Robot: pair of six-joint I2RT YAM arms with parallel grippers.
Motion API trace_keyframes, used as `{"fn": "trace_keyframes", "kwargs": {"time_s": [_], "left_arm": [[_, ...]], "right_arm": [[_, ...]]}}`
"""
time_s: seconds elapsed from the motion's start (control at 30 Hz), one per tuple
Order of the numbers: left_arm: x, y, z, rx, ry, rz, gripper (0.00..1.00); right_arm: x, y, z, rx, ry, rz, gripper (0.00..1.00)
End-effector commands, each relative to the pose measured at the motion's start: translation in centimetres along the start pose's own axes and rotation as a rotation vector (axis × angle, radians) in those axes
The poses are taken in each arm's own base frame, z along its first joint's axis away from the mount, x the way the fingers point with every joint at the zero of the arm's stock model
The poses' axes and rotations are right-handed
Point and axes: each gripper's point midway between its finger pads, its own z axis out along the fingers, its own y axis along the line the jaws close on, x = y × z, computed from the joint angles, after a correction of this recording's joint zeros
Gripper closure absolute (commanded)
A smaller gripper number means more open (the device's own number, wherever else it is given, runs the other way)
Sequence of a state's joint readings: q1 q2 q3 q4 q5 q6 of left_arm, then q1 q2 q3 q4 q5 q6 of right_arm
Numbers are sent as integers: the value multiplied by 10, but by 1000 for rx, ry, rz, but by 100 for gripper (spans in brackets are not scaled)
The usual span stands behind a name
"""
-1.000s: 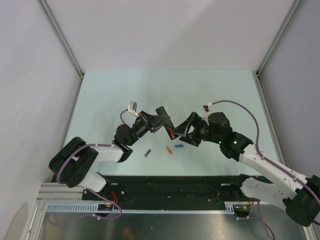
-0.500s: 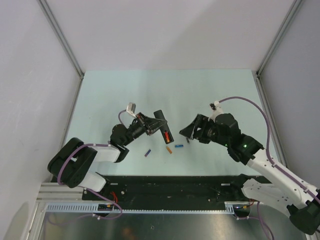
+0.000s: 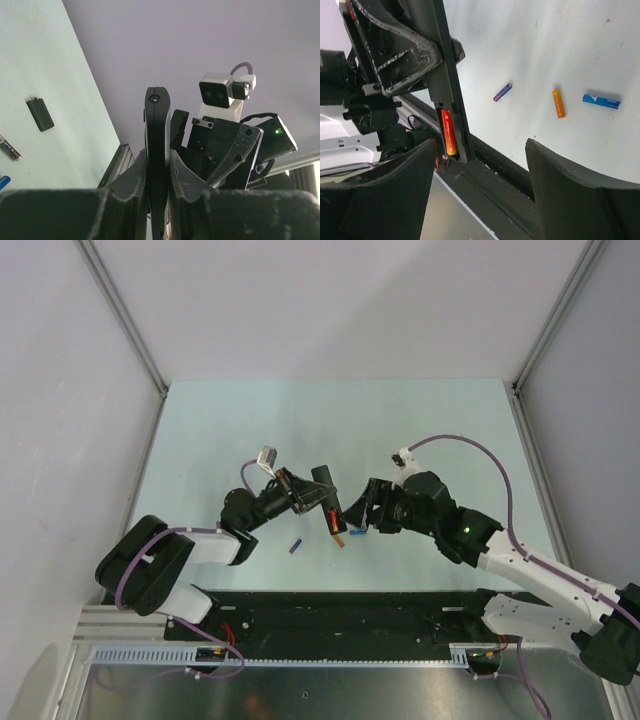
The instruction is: Load the batteries into the remote control
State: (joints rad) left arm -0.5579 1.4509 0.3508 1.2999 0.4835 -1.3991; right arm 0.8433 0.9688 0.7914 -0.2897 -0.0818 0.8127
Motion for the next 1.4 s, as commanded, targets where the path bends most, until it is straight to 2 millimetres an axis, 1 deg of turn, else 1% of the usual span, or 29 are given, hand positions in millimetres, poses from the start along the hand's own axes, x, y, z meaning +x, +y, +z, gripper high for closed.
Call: {"fn": "trace_keyframes", "kwargs": {"time_s": [0.0,0.2,0.23,0.37,0.5,0.77,1.1,1.37], "left_arm": [[-7,-65,-4,257,-20,133,100],[-5,-69,-5,268,-16,136,100],[-5,-69,-5,269,-16,136,100],[-5,-69,-5,269,-16,135,100],[-5,-69,-5,269,-15,130,100],[-4,-66,-5,263,-13,127,100],[-6,-72,-4,279,-27,141,100],[-5,-73,-3,281,-24,147,100]], "right_arm": [[-28,22,3,-41,-98,26,24],[-31,18,9,-17,-113,31,25],[-33,12,11,15,-125,27,25],[-31,9,14,36,-122,9,26],[-29,11,14,39,-123,-7,26],[-30,12,11,51,-135,-26,26],[-24,19,20,19,-103,7,26],[-21,17,25,26,-91,19,26]]}}
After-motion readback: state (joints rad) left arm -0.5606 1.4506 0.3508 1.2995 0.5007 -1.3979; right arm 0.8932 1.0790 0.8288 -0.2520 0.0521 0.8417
